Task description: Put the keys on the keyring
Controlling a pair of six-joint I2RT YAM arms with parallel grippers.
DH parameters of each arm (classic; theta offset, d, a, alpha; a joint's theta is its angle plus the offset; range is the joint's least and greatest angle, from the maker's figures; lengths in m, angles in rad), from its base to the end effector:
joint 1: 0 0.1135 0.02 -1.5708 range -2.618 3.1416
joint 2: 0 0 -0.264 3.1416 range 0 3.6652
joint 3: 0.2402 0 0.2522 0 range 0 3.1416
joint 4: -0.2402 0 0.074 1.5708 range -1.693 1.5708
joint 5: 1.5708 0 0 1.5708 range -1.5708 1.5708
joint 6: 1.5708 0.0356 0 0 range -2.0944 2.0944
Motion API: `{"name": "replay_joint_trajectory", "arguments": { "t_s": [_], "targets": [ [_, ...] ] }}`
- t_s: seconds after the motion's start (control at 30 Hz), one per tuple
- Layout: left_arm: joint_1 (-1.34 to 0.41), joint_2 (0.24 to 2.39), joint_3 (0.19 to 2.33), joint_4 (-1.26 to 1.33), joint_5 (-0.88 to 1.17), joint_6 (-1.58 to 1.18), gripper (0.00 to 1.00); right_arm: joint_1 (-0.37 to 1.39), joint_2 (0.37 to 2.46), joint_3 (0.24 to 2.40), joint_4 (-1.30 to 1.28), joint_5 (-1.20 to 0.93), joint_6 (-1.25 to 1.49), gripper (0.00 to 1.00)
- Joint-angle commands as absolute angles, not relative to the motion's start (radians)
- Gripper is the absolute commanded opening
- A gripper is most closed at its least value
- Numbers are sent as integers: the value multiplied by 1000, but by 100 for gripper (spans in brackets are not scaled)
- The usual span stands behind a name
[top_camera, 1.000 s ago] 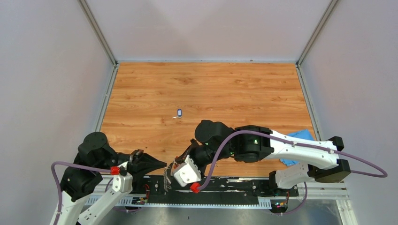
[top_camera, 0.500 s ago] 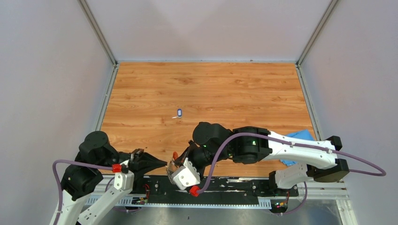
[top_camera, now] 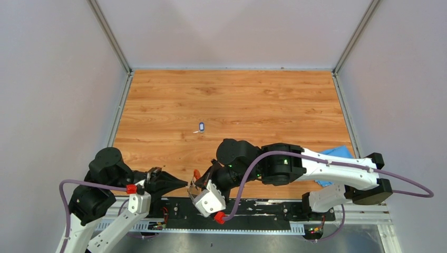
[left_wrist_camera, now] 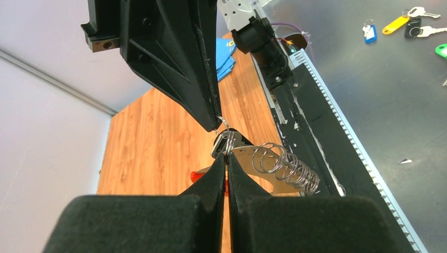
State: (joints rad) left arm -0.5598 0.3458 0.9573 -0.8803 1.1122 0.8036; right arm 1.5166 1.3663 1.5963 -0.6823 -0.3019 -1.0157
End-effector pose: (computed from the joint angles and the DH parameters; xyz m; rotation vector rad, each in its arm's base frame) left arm 0.0036 -0.0399 0.3689 1.5876 0.7608 -0.8342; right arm 0.0051 0.2885 0.4391 -2.0118 0.4282 0.6194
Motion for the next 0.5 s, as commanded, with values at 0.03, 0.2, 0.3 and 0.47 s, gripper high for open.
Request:
{"name": "replay_joint_trajectory", "arguments": {
  "t_s": [0.03, 0.2, 0.3, 0.47],
  "targets": [
    [-563, 357, 953, -879, 1100, 811, 0, 1535, 1370, 1633, -704, -288, -1034, 0],
    [-563, 359, 951, -879, 1099, 811, 0, 1537, 1375, 1638, -703, -288, -1040, 0],
    [-562, 359, 949, -879, 1094, 812, 0, 1537, 1380, 1642, -702, -286, -1043, 0],
    [-563, 359, 947, -879, 1095, 817, 0, 1537, 1388, 1644, -697, -275, -1046, 0]
  ]
}}
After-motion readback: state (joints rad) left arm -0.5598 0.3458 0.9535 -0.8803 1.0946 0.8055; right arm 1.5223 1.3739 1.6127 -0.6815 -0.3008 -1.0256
